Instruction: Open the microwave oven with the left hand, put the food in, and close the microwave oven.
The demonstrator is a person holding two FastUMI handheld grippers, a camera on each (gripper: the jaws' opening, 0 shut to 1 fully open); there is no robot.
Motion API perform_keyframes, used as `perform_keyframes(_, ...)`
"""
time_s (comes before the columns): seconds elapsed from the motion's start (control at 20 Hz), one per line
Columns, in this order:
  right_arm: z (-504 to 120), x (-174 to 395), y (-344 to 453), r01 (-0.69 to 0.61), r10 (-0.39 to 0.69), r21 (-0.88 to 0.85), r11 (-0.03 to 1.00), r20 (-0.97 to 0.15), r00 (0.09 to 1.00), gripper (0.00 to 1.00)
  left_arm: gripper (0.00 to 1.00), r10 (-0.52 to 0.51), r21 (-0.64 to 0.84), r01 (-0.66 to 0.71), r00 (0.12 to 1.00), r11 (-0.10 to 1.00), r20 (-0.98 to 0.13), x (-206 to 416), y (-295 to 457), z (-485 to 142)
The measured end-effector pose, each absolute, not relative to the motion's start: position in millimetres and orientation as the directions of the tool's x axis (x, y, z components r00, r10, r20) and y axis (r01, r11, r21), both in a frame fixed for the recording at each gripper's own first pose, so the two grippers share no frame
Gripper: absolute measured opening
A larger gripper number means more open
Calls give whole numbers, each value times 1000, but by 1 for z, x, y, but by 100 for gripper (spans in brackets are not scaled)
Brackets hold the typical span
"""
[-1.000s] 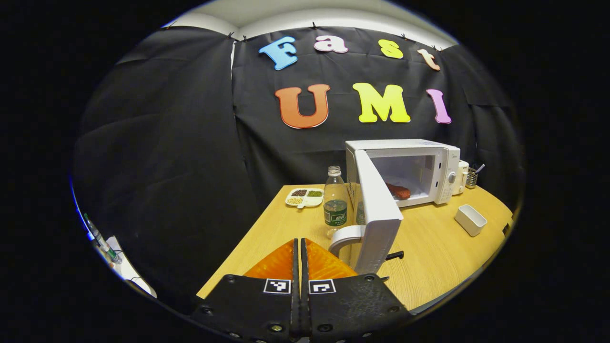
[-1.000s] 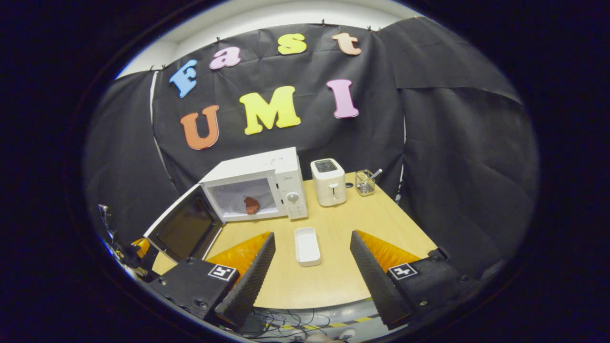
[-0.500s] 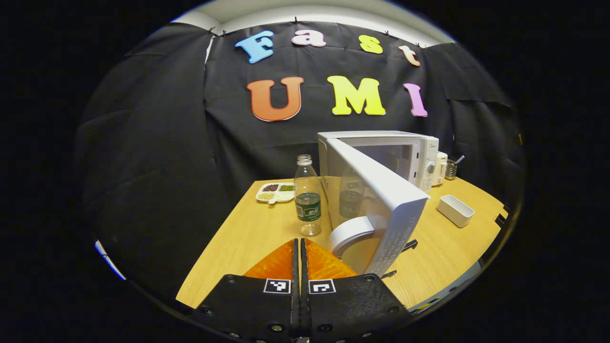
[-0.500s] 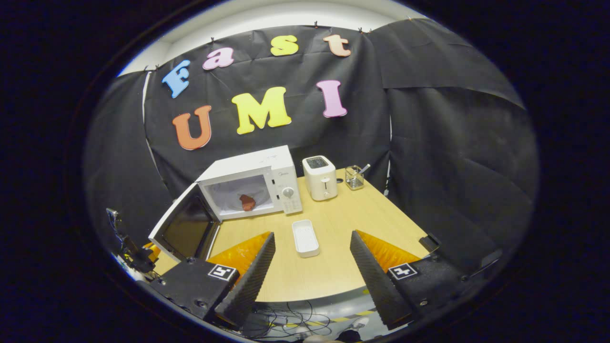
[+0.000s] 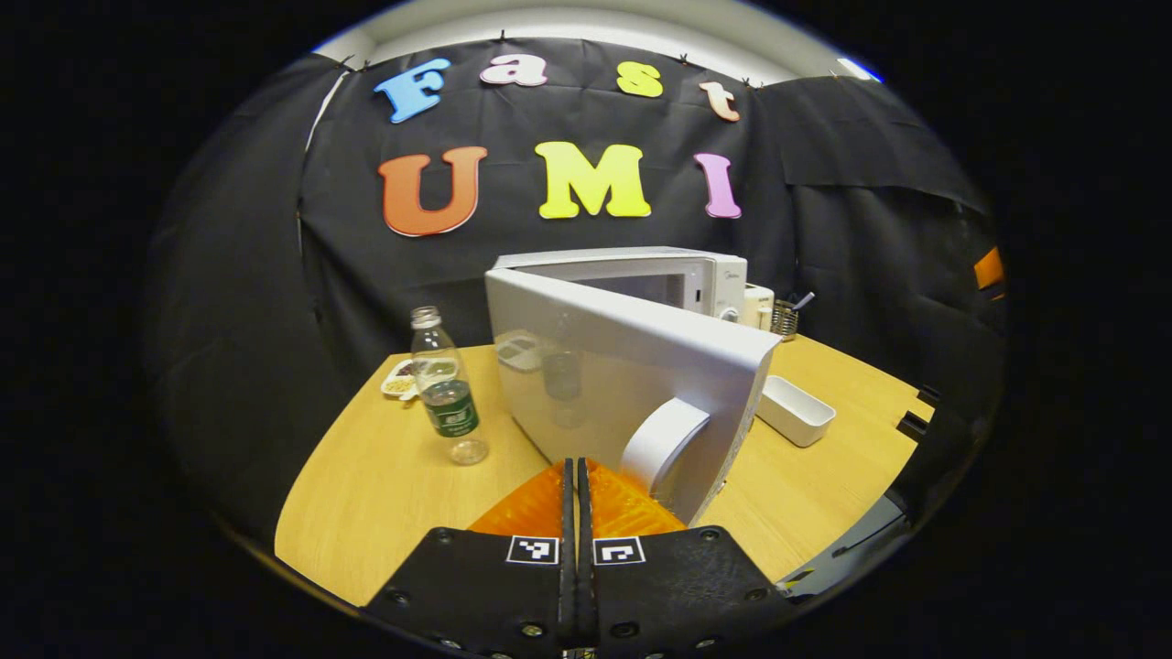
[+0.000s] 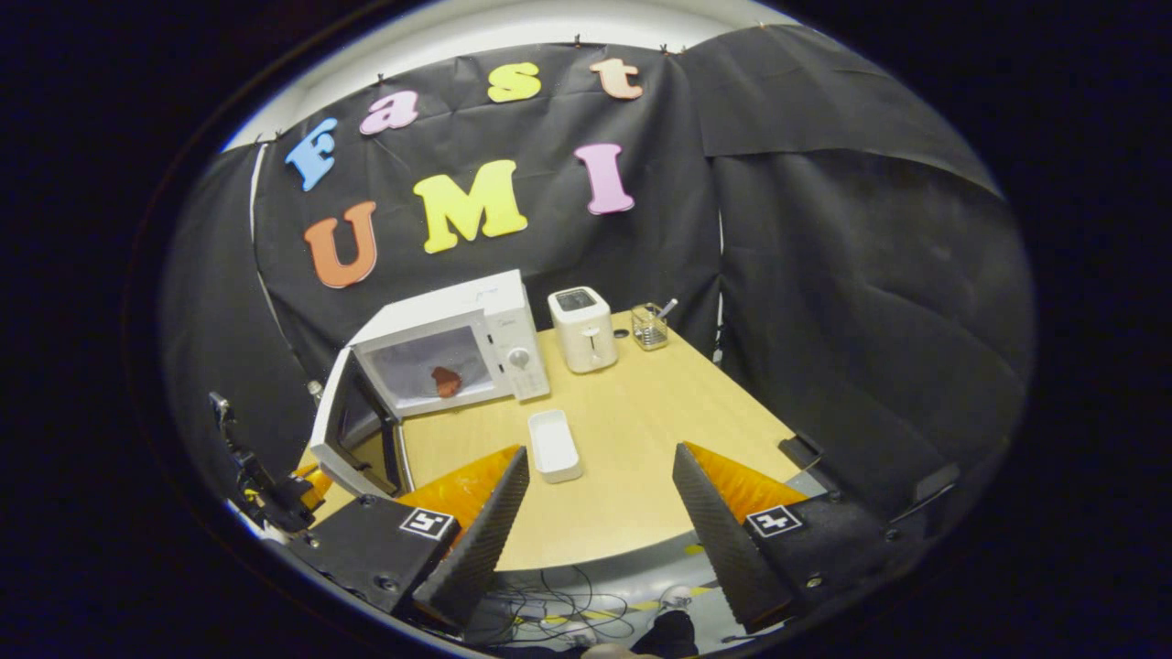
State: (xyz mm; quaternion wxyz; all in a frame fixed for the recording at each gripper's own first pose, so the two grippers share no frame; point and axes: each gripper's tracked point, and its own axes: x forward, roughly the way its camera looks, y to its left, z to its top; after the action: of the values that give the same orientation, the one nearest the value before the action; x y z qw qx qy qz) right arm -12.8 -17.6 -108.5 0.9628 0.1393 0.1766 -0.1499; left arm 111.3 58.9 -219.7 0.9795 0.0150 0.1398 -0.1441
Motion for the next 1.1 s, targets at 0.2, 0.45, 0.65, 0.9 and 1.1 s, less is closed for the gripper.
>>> perform_keyframes(0.2, -119, -11, -44, 374, -259, 247, 894, -396, 881, 100, 0, -346, -4, 358, 899, 934, -268, 141, 3, -210)
perform_keyframes(0.45, -132, -9, -79, 432, -298, 272, 860, -421, 857, 100, 0, -403, 9, 419, 879, 908, -255, 186, -59, -202)
perform_keyframes(0.65, -137, -1, -102, 460, -322, 264, 847, -433, 842, 100, 0, -427, 2, 442, 868, 897, -253, 216, -97, -198)
perform_keyframes(0.9, -137, 4, -128, 470, -332, 262, 843, -434, 838, 91, 0, -426, 0, 439, 872, 899, -242, 253, -128, -195)
perform_keyframes(1.1, -136, 12, -140, 469, -334, 256, 845, -431, 838, 100, 0, -398, -9, 408, 886, 913, -236, 279, -137, -191)
